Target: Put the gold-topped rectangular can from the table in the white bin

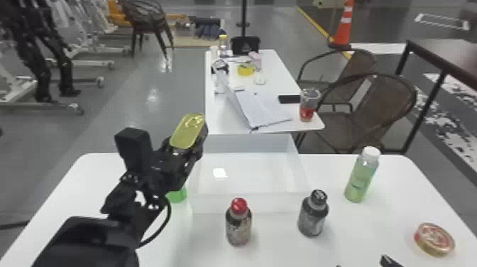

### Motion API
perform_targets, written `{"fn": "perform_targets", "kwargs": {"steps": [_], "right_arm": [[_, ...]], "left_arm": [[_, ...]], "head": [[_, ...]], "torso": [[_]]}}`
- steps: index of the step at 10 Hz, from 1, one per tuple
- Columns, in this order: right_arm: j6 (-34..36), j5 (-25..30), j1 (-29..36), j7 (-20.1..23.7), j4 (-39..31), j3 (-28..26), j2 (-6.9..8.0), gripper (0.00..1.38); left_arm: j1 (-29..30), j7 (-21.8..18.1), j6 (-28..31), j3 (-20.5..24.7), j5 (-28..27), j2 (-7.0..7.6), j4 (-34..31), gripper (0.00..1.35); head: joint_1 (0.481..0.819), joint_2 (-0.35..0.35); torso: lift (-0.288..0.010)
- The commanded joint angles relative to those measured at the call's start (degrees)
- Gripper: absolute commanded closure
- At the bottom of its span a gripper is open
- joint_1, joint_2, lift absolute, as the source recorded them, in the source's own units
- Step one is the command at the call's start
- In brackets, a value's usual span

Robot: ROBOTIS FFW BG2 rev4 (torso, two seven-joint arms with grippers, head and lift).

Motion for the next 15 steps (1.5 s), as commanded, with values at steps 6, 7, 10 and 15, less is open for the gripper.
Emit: {"fn": "perform_targets", "kwargs": {"steps": [6,7,10,15], "right_arm": [[0.22,0.0,-0.86,0.35,1.0,0.31,0.05,0.18],[0.22,0.0,-0.86,0.35,1.09,0.31,0.05,0.18],[0.22,-0.09,-1.03,0.44,1.35,0.49,0.05,0.18],[0.22,-0.17,-0.95,0.44,1.35,0.49,0.05,0.18]], "left_arm": [[-17.91,-17.83,8.13,-5.03,-7.07,-1.8,25.79,0.82],[-19.06,-17.83,8.13,-4.42,-9.01,-1.89,27.9,0.72],[-20.46,-16.96,6.19,-2.75,-9.62,-2.24,31.41,0.19],[-13.96,-15.46,5.49,0.59,-9.36,-3.38,22.27,0.12]], "head": [[0.549,0.0],[0.549,0.0],[0.549,0.0],[0.549,0.0]], "torso": [[-0.1],[-0.1],[-0.1],[-0.1]]}}
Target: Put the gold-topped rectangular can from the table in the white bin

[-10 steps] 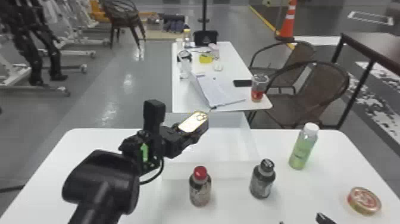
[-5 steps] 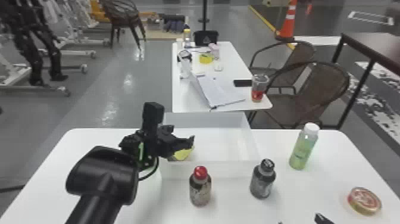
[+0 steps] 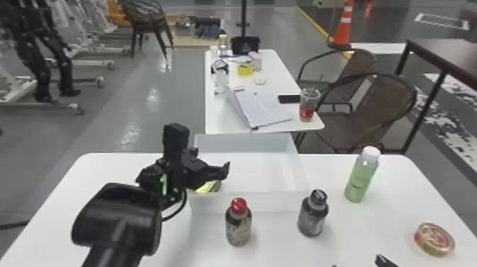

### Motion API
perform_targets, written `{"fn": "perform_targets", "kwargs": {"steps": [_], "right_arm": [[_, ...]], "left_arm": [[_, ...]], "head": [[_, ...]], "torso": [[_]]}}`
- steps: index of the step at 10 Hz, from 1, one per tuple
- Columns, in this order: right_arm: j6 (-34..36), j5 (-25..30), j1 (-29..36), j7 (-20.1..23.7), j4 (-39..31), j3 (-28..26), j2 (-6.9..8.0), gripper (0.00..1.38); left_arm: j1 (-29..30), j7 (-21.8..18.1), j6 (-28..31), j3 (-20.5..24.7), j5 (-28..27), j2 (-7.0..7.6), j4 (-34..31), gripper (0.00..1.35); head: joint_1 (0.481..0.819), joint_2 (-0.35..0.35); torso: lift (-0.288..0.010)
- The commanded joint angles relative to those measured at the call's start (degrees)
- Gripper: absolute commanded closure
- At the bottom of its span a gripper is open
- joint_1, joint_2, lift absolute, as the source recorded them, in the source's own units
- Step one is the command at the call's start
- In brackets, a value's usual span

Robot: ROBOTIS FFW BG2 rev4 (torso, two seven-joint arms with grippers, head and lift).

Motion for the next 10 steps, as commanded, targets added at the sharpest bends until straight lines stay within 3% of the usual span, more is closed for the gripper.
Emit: {"fn": "perform_targets", "kwargs": {"steps": [1,6,8,10], "right_arm": [[0.0,0.0,0.04,0.0,0.0,0.0,0.05,0.18],[0.0,0.09,0.22,0.0,-0.7,0.0,0.05,0.18],[0.0,0.18,0.39,0.0,-0.88,0.0,0.05,0.18],[0.0,0.18,0.66,0.0,-1.06,-0.09,0.05,0.18]], "left_arm": [[5.89,2.45,0.11,2.44,-0.13,-0.67,-8.63,0.12],[25.23,13.17,-6.75,10.44,6.82,-1.11,-26.82,0.13],[34.55,20.2,-14.57,11.59,10.07,-1.11,-29.81,0.13],[42.1,22.93,-20.72,12.2,10.59,-1.7,-30.6,0.13]], "head": [[0.549,0.0],[0.549,0.0],[0.549,0.0],[0.549,0.0]], "torso": [[-0.1],[-0.1],[-0.1],[-0.1]]}}
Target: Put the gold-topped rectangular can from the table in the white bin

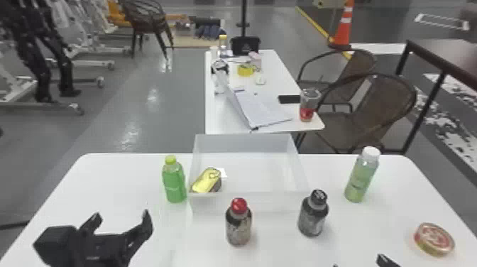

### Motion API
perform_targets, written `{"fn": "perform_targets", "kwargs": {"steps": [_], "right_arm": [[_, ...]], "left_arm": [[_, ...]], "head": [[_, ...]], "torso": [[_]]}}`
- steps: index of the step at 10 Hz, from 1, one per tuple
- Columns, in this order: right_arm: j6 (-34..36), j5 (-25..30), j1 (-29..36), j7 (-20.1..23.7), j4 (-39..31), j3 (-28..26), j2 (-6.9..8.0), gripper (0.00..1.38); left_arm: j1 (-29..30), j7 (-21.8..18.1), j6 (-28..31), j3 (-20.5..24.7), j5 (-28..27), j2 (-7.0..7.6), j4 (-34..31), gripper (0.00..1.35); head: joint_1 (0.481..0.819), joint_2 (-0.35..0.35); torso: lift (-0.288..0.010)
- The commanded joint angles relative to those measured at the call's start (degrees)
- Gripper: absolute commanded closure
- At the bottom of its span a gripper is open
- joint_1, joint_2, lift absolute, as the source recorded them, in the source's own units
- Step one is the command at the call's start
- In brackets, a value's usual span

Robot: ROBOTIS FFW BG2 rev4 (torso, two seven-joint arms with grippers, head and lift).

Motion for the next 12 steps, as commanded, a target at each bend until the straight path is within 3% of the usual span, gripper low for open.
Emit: {"fn": "perform_targets", "kwargs": {"steps": [1,4,12], "right_arm": [[0.0,0.0,0.06,0.0,-0.16,-0.02,0.05,0.18],[-0.53,-0.09,0.5,0.0,-0.16,-0.02,0.05,0.18],[-0.7,-0.26,0.59,0.0,-0.25,-0.02,0.05,0.18]], "left_arm": [[5.41,0.96,-4.6,0.69,-0.05,-0.25,-0.12,0.13],[11.39,7.2,-8.99,-0.36,-1.55,-0.25,1.38,0.13],[10.95,8.52,-8.38,-2.03,0.12,-0.25,1.99,0.13]], "head": [[0.549,0.0],[0.549,0.0],[0.549,0.0]], "torso": [[-0.1],[-0.1],[-0.1]]}}
